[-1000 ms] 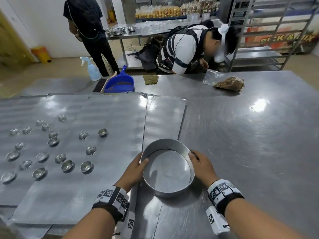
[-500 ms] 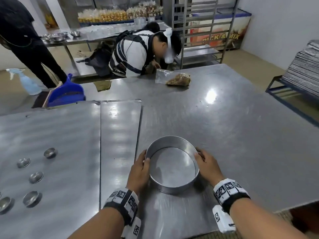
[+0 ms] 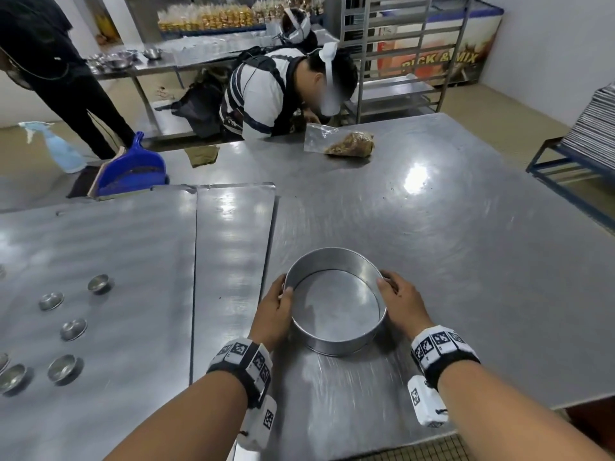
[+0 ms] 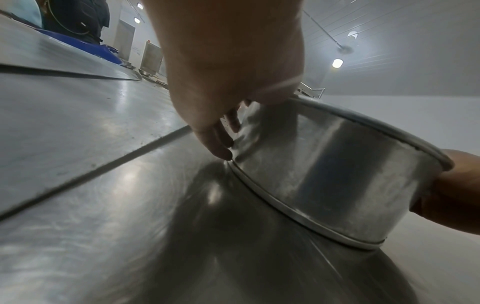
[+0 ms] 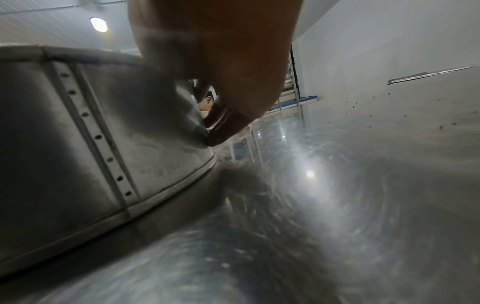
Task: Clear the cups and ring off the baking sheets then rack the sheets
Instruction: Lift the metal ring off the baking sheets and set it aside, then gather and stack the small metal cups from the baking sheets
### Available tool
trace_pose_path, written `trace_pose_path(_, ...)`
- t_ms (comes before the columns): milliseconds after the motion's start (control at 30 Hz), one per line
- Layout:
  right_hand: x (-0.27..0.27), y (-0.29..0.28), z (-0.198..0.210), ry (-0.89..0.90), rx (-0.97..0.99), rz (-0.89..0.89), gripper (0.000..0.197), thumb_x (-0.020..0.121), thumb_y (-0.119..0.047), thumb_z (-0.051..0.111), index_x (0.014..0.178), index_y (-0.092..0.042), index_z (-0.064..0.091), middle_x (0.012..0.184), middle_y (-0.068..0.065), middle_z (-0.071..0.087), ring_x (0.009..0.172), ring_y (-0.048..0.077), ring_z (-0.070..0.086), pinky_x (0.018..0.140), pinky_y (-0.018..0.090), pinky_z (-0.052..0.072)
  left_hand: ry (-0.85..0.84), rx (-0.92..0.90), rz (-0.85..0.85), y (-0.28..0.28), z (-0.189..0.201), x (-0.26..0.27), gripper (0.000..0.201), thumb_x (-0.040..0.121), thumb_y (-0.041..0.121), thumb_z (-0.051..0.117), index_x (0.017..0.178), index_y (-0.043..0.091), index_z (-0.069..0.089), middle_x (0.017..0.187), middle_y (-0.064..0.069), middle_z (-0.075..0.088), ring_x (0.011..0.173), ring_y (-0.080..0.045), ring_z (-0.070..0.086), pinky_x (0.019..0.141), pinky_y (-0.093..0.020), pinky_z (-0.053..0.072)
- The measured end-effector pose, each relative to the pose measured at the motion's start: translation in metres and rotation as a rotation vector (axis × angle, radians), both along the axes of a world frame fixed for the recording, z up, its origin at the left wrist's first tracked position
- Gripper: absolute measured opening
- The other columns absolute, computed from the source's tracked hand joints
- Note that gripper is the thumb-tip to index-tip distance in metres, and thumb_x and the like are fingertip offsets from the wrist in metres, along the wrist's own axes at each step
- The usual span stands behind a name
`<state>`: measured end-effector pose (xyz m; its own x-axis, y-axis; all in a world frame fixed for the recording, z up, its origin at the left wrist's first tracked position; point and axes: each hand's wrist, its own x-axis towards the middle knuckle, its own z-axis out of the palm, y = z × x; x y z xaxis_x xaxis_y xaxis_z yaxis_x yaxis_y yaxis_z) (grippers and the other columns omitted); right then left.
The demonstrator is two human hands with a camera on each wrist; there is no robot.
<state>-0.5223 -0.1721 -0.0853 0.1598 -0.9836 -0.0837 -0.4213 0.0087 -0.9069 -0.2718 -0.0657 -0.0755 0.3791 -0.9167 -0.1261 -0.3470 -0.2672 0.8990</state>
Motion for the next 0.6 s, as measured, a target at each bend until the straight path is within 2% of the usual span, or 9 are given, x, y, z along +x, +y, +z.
trace_pose_path(100, 0.000, -0.001, 0.001, -0.014, -0.002, 0.005, 0.023, 0.098, -0.029, 0.059, 0.119, -0.022, 0.067, 0.107, -0.004, 0.071, 0.100, 0.014, 0.066, 0.087, 0.026, 0.047, 0.008, 0.005, 0.010, 0.000, -0.003, 0.001, 0.041, 0.107, 0.036, 0.041, 0.148, 0.031, 0.046, 0.140, 0.005, 0.059, 0.126, -0.017, 0.057, 0.103, -0.032, 0.045)
trace_pose_path(233, 0.003, -0.010, -0.004, -0.002, 0.001, 0.023, 0.024, 0.097, -0.035, 0.060, 0.117, -0.026, 0.069, 0.109, -0.006, 0.073, 0.102, 0.013, 0.068, 0.094, 0.033, 0.052, 0.011, -0.002, 0.030, 0.000, -0.002, 0.000, 0.040, 0.108, 0.033, 0.041, 0.148, 0.030, 0.045, 0.134, 0.009, 0.057, 0.119, -0.014, 0.056, 0.097, -0.028, 0.043)
trace_pose_path(367, 0.005, -0.019, -0.007, 0.012, 0.001, 0.044, 0.023, 0.095, -0.041, 0.059, 0.114, -0.031, 0.070, 0.107, -0.009, 0.074, 0.102, 0.013, 0.068, 0.096, 0.039, 0.053, 0.013, -0.001, 0.046, -0.001, -0.003, 0.001, 0.042, 0.107, 0.035, 0.042, 0.148, 0.031, 0.044, 0.137, 0.007, 0.057, 0.121, -0.014, 0.056, 0.102, -0.032, 0.044)
trace_pose_path(500, 0.006, -0.016, 0.003, 0.055, 0.000, 0.070, 0.013, 0.098, -0.038, 0.057, 0.107, -0.036, 0.066, 0.107, -0.006, 0.073, 0.102, 0.016, 0.067, 0.095, 0.037, 0.052, 0.019, 0.009, 0.022, -0.001, -0.003, 0.003, 0.042, 0.106, 0.039, 0.045, 0.146, 0.030, 0.046, 0.137, 0.002, 0.061, 0.120, -0.018, 0.061, 0.103, -0.037, 0.049)
trace_pose_path(600, 0.006, -0.016, 0.013, 0.147, -0.011, 0.077, 0.024, 0.098, -0.042, 0.056, 0.111, -0.027, 0.069, 0.111, -0.001, 0.072, 0.102, 0.019, 0.065, 0.090, 0.032, 0.049, 0.062, 0.053, 0.022, 0.001, 0.002, 0.009, 0.045, 0.102, 0.047, 0.051, 0.144, 0.030, 0.047, 0.132, 0.001, 0.063, 0.115, -0.017, 0.062, 0.103, -0.043, 0.051)
